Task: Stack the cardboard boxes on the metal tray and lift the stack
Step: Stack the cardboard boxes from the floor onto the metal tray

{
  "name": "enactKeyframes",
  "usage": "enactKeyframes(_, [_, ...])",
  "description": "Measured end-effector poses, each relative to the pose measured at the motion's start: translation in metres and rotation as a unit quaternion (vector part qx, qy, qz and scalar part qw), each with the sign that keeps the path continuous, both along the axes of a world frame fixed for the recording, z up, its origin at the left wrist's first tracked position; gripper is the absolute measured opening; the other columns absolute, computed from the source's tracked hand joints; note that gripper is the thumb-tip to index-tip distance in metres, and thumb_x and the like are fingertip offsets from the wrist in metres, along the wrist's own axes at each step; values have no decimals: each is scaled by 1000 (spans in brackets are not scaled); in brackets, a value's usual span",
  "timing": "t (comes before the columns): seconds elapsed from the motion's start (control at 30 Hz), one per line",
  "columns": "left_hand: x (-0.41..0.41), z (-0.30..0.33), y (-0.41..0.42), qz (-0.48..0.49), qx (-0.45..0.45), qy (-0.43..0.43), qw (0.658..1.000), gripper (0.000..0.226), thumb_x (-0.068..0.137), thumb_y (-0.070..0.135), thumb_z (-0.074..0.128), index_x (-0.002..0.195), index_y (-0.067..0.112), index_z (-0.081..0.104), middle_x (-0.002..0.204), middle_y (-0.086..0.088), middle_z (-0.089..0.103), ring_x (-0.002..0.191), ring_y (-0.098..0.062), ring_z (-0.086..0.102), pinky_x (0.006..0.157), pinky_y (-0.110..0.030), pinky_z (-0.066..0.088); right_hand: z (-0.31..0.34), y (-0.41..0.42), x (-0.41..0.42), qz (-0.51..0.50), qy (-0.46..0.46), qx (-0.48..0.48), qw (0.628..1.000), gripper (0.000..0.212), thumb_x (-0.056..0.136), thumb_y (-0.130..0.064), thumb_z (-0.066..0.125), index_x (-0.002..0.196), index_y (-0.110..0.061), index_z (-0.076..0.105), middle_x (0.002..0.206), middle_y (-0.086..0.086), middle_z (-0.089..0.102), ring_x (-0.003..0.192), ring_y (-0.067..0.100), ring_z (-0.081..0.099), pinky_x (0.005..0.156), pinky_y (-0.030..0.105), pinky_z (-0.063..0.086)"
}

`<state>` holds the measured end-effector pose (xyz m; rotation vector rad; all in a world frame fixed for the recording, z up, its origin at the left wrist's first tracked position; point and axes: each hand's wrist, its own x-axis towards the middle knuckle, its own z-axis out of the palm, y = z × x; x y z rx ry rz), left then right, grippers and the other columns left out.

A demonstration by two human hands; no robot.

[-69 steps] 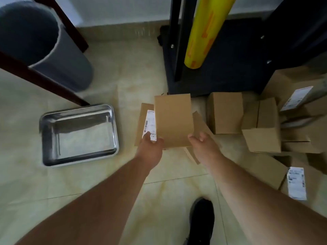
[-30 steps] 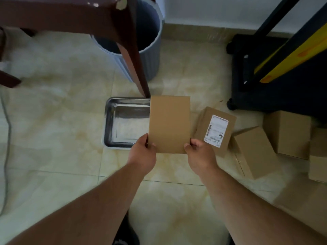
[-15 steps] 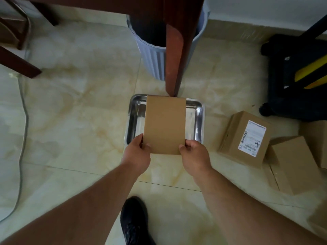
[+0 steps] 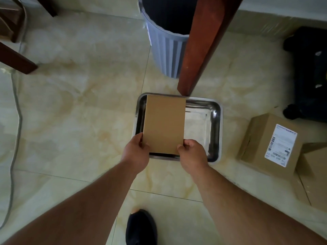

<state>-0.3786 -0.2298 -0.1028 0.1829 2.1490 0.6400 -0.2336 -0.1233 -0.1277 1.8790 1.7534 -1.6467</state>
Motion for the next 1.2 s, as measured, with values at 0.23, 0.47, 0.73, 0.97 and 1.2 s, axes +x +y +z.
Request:
enactKeyframes(0.23, [-2, -15, -21, -4, 0, -7, 1000, 43, 101, 15, 47, 141, 30, 56, 98, 23, 62, 75, -1, 55, 61, -17, 44, -8, -20, -2, 1, -1, -6, 1000, 19, 103, -24, 58, 117, -21, 69, 111, -4, 74, 100, 18, 69, 92, 37, 56])
enactKeyframes(0.47, [6, -13, -43, 11, 2, -15, 1000, 46, 103, 13, 49, 145, 28, 53, 100, 22, 62, 76, 2, 56, 58, -11, 40, -4, -39, 5, 19, -15, -5, 1000, 12, 101, -23, 60, 109, -21, 69, 106, -3, 73, 99, 19, 69, 89, 35, 55])
enactKeyframes(0.73, [17, -14, -68, 10, -9, -23, 1000, 45, 103, 14, 49, 146, 28, 53, 108, 17, 63, 79, 4, 56, 58, -9, 39, -2, -63, 16, 10, -15, -30, 999, 7, 100, -24, 61, 103, -26, 67, 104, -4, 75, 96, 19, 71, 93, 42, 58])
enactKeyframes(0.97, [19, -19, -71, 8, -17, -24, 1000, 44, 103, 16, 48, 145, 27, 53, 101, 22, 61, 78, 2, 55, 60, -14, 41, -4, -64, 14, 12, -29, -44, 999, 15, 99, -25, 60, 109, -22, 71, 101, -6, 76, 93, 18, 71, 89, 41, 59])
enactKeyframes(1.2, [16, -19, -72, 6, -35, -17, 999, 50, 105, 17, 47, 154, 25, 45, 124, 10, 62, 83, 1, 55, 60, -14, 38, -5, -64, 8, 14, -35, -51, 998, 18, 98, -25, 62, 114, -21, 70, 105, -6, 75, 95, 16, 71, 89, 39, 59])
